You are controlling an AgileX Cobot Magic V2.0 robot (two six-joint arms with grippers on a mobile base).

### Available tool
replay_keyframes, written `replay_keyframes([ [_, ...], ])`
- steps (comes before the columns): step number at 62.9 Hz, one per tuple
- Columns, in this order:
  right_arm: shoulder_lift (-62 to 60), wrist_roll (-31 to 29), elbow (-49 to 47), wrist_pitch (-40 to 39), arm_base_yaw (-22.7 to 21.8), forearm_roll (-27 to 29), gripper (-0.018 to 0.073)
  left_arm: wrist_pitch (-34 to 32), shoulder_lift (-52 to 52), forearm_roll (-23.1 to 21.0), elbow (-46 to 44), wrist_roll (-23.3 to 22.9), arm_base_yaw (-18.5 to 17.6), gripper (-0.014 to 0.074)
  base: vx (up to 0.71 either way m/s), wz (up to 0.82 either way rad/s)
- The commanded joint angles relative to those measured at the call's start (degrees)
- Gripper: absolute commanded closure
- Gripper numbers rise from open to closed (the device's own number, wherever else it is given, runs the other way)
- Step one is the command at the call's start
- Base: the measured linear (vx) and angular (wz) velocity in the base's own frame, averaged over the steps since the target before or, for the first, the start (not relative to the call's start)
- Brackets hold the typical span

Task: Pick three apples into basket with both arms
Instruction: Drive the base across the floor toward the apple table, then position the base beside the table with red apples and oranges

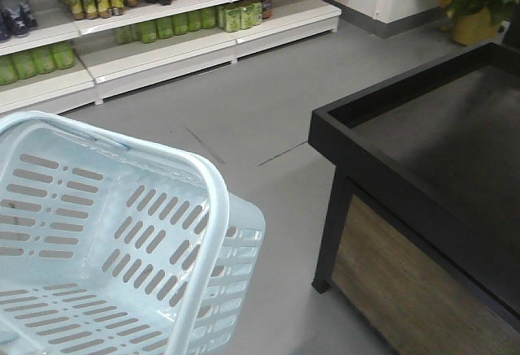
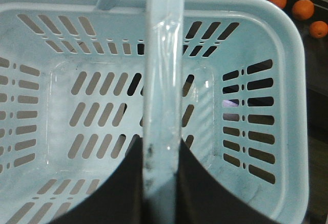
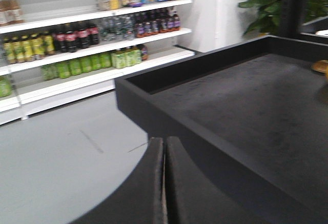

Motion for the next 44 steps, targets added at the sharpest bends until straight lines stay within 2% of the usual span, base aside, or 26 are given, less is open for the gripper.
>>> replay_keyframes([
  [1,-0.37,-0.18,0.67,-4.27,0.26,-0.36,0.0568,-6.11,0.16,-0.1,-1.42,-0.35,-0.07,0.0603,0.12,-0.46],
  [44,-0.37,-0.18,0.67,-4.27,0.26,-0.36,0.0568,-6.11,0.16,-0.1,-1.42,-0.35,-0.07,0.0603,0.12,-0.46],
])
